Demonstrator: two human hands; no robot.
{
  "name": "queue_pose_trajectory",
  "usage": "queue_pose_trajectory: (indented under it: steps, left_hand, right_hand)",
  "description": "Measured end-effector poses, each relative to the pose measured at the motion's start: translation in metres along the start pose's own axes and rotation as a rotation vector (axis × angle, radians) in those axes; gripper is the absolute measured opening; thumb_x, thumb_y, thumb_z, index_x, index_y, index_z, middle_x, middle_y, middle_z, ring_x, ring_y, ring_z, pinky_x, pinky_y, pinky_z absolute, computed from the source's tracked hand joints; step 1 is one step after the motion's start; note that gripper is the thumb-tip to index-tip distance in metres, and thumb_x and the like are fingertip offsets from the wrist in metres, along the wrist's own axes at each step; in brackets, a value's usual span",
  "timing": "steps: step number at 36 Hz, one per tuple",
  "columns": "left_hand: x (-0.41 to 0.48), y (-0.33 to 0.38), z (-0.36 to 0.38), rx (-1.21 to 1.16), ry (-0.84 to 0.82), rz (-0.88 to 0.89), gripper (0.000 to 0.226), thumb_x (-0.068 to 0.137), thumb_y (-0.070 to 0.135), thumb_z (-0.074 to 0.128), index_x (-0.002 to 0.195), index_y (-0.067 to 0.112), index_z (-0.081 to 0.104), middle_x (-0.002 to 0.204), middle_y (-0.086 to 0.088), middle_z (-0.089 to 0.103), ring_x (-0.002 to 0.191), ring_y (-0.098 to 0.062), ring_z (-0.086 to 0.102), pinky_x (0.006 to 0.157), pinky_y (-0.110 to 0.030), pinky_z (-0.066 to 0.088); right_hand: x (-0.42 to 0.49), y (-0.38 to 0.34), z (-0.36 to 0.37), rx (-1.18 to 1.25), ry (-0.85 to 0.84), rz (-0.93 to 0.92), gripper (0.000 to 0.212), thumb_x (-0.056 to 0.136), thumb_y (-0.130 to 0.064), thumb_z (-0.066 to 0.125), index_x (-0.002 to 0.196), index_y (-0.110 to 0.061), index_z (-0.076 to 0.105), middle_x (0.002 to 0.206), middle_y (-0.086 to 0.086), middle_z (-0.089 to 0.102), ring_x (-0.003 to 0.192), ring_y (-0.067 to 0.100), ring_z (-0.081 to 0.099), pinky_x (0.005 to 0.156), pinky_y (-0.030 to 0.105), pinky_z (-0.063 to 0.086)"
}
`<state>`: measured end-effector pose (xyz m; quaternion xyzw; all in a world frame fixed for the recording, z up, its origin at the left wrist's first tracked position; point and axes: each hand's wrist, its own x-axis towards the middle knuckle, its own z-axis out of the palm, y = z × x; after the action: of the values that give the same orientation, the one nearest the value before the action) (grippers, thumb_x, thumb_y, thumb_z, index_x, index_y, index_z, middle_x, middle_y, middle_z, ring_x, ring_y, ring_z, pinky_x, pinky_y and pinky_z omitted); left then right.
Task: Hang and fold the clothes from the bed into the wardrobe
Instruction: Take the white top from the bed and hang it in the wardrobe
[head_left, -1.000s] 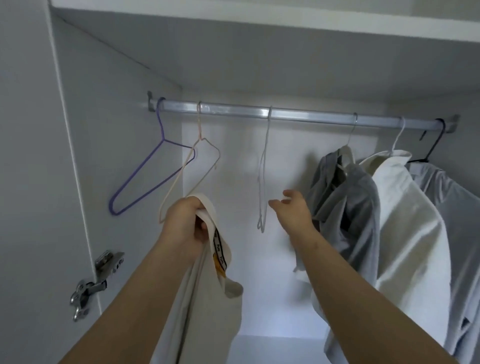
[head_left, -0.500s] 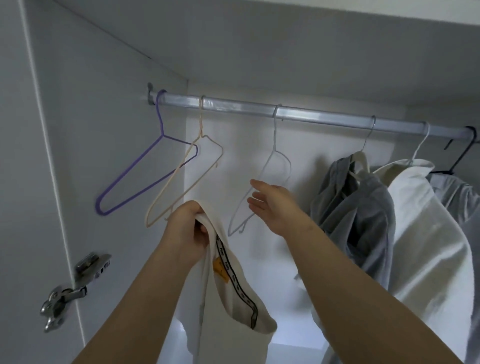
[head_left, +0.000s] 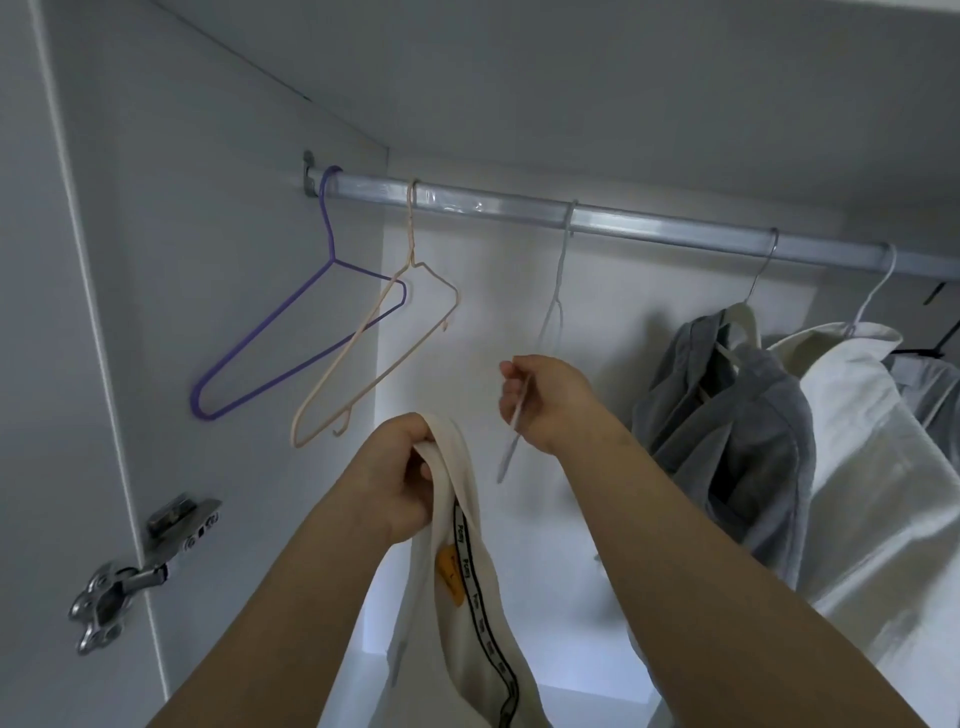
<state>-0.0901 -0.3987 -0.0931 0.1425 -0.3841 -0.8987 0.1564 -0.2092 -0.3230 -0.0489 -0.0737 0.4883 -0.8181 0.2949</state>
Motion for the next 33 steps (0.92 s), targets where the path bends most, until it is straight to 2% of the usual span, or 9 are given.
queue_pose_trajectory:
  steps: [2,4,6,12,19,25,28,31,33]
  left_hand:
    - [0.001,0.002,-0.001,-0.026,0.021,0.001,0.032,0.084,0.000,0.036,0.056,0.015,0.034,0.039,0.003,0.032,0.030,-0.007,0.027,0.035,-0.012,0.028]
    - [0.002,0.003,-0.003,-0.052,0.041,0.006,0.031,0.085,0.000,0.037,0.058,0.015,0.035,0.038,0.003,0.035,0.029,-0.006,0.029,0.035,-0.013,0.028]
    - [0.001,0.005,-0.004,-0.052,0.045,0.009,0.030,0.086,0.000,0.037,0.060,0.015,0.036,0.037,0.003,0.037,0.029,-0.006,0.031,0.036,-0.014,0.029]
    - [-0.001,0.001,-0.002,-0.010,0.047,0.037,0.029,0.088,0.000,0.039,0.062,0.012,0.041,0.039,0.003,0.039,0.029,-0.005,0.031,0.035,-0.013,0.029]
    - [-0.012,-0.009,-0.014,0.092,0.049,0.100,0.035,0.092,-0.001,0.043,0.059,0.011,0.042,0.042,0.002,0.038,0.032,-0.005,0.032,0.033,-0.012,0.030]
    - [-0.018,-0.026,-0.022,0.097,0.167,0.106,0.036,0.091,-0.002,0.045,0.058,0.011,0.044,0.037,0.003,0.038,0.029,-0.005,0.031,0.034,-0.010,0.028]
    - [-0.019,-0.040,-0.027,0.085,0.204,0.084,0.040,0.090,-0.003,0.046,0.053,0.011,0.048,0.039,0.003,0.040,0.031,-0.005,0.033,0.033,-0.010,0.029]
    - [-0.022,-0.055,-0.033,0.094,0.212,0.050,0.033,0.089,-0.002,0.048,0.060,0.013,0.044,0.040,0.004,0.038,0.032,-0.005,0.032,0.033,-0.011,0.029]
    - [-0.024,-0.064,-0.036,0.098,0.212,0.035,0.031,0.090,-0.001,0.048,0.063,0.013,0.046,0.040,0.004,0.038,0.032,-0.004,0.032,0.032,-0.011,0.028]
  right_hand:
    - [0.003,-0.004,-0.003,-0.028,0.059,-0.045,0.029,0.096,-0.003,0.035,0.069,-0.010,0.041,0.050,0.000,0.041,0.024,0.006,0.027,0.030,0.010,0.021]
    - [0.002,-0.008,-0.006,-0.040,0.074,-0.072,0.032,0.097,-0.003,0.033,0.066,-0.012,0.037,0.040,-0.003,0.036,0.024,0.005,0.021,0.029,0.010,0.015]
    - [0.000,-0.011,-0.008,-0.059,0.081,-0.101,0.032,0.098,-0.005,0.033,0.067,-0.014,0.038,0.039,-0.004,0.034,0.024,0.005,0.020,0.029,0.011,0.014]
    - [-0.010,-0.018,-0.010,-0.174,0.078,-0.234,0.024,0.099,-0.011,0.037,0.080,-0.018,0.049,0.055,-0.002,0.033,0.029,0.005,0.022,0.032,0.013,0.016]
    - [-0.028,0.009,-0.039,-0.285,0.049,-0.288,0.015,0.096,-0.010,0.047,0.094,-0.021,0.057,0.041,-0.008,0.037,0.032,0.005,0.025,0.032,0.014,0.019]
    - [-0.054,0.049,-0.082,-0.435,0.083,-0.250,0.017,0.095,-0.011,0.050,0.109,-0.016,0.059,0.041,-0.009,0.033,0.033,0.004,0.025,0.033,0.016,0.023]
    - [-0.069,0.064,-0.103,-0.518,0.104,-0.239,0.016,0.095,-0.013,0.051,0.106,-0.017,0.061,0.044,-0.007,0.034,0.035,0.004,0.026,0.036,0.016,0.024]
    - [-0.086,0.079,-0.126,-0.526,0.125,-0.221,0.008,0.094,-0.017,0.054,0.095,-0.018,0.061,0.041,-0.008,0.033,0.035,0.004,0.026,0.036,0.017,0.024]
    - [-0.097,0.092,-0.140,-0.563,0.173,-0.223,0.011,0.093,-0.020,0.055,0.084,-0.019,0.059,0.039,-0.008,0.033,0.035,0.005,0.025,0.038,0.018,0.023]
